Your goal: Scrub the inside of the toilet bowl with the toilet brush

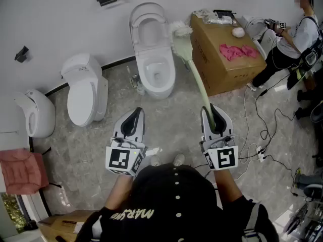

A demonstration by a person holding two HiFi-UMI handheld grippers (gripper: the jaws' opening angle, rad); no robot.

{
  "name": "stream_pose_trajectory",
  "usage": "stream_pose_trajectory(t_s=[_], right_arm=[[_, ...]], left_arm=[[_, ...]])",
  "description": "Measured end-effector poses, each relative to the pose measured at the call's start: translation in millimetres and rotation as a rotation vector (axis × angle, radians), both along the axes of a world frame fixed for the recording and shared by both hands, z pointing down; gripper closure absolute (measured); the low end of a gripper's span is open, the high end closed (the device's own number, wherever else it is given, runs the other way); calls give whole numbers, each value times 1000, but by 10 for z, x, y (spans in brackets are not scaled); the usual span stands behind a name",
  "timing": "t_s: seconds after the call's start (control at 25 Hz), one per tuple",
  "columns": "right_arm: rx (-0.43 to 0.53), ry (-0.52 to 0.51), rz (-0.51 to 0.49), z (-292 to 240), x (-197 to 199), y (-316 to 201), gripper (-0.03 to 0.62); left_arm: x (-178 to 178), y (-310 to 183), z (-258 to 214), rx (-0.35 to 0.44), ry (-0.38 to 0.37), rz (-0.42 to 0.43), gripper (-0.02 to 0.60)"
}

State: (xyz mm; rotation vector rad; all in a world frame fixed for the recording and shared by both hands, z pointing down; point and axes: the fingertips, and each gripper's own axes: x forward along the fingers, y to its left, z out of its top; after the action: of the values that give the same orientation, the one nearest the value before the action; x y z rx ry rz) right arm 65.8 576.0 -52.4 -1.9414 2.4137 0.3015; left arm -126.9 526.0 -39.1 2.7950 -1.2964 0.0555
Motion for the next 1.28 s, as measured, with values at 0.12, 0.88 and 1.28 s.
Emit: stream_pose_trajectory(t_s=[0.12, 0.88, 1.28], right_arm=[[0, 3, -4, 19, 33, 20, 508], [24, -29, -73, 74, 500, 31, 508], [3, -48, -76, 197, 722, -197, 508]], left_arm=[[35, 25, 11, 2, -3, -3, 546], [483, 162, -7, 5, -22, -71, 548], [596, 15, 131, -13, -27, -92, 548]])
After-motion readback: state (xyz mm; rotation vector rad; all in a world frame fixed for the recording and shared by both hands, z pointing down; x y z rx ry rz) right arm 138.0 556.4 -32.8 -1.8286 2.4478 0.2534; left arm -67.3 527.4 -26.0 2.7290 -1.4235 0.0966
